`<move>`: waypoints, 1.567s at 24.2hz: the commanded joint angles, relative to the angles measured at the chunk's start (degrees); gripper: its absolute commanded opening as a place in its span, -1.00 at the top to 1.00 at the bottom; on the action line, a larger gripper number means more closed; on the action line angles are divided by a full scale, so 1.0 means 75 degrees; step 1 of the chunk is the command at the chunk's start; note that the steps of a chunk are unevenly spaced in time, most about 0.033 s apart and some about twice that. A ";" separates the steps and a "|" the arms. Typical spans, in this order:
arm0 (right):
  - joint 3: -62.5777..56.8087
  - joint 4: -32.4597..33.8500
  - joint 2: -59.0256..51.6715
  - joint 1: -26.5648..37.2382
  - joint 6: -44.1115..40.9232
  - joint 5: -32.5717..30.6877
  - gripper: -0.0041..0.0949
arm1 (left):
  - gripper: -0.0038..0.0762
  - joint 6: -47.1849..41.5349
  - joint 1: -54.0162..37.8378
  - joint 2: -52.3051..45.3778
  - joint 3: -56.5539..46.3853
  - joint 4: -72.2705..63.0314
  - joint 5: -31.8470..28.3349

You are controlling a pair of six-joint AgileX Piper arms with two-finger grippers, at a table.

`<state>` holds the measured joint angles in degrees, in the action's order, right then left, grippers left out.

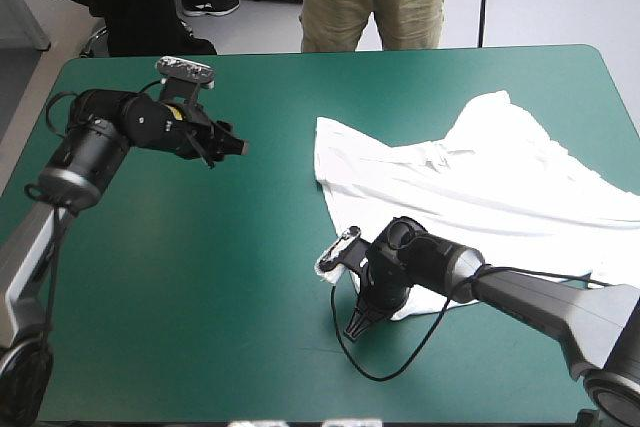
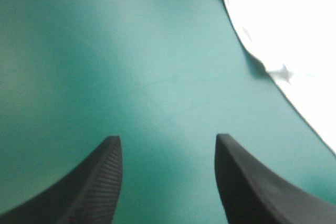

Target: Fold the cloth

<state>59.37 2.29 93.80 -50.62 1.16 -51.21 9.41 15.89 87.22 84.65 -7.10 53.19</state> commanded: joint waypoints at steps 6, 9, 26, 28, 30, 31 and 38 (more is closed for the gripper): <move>-0.0060 -0.1336 0.0081 -0.0037 0.0320 -0.0125 0.95 | -0.06 0.0564 0.0013 0.3292 0.3718 -0.1186 0.0596; -0.0060 -0.1378 0.0081 -0.0037 0.0320 -0.0172 0.95 | -0.06 0.0646 0.0013 0.4170 0.5002 -0.1494 0.0949; -0.0060 -0.1614 0.0081 -0.0037 0.0320 -0.0182 0.95 | -0.06 0.1568 0.0154 0.6617 0.7369 -0.3391 0.1282; -0.0060 -0.1670 0.0081 -0.0037 0.0320 -0.0166 0.95 | -0.06 0.1670 0.0259 0.6669 0.7368 -0.3395 0.1227; -0.0060 -0.1727 0.0081 -0.0037 0.0320 -0.0140 0.95 | -0.06 0.1912 0.0457 0.6768 0.7368 -0.3395 0.1182; -0.0060 -0.1727 0.0081 -0.0037 0.0320 -0.0134 0.95 | -0.06 0.1957 0.0566 0.6862 0.7368 -0.3282 0.1147; -0.0060 -0.1777 0.0081 -0.0037 0.0320 -0.0134 0.95 | -0.06 0.1771 0.1005 0.7209 0.7354 -0.1465 0.1219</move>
<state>59.42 -1.54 93.80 -49.98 3.45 -51.77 24.22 22.55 143.46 139.04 -21.51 62.67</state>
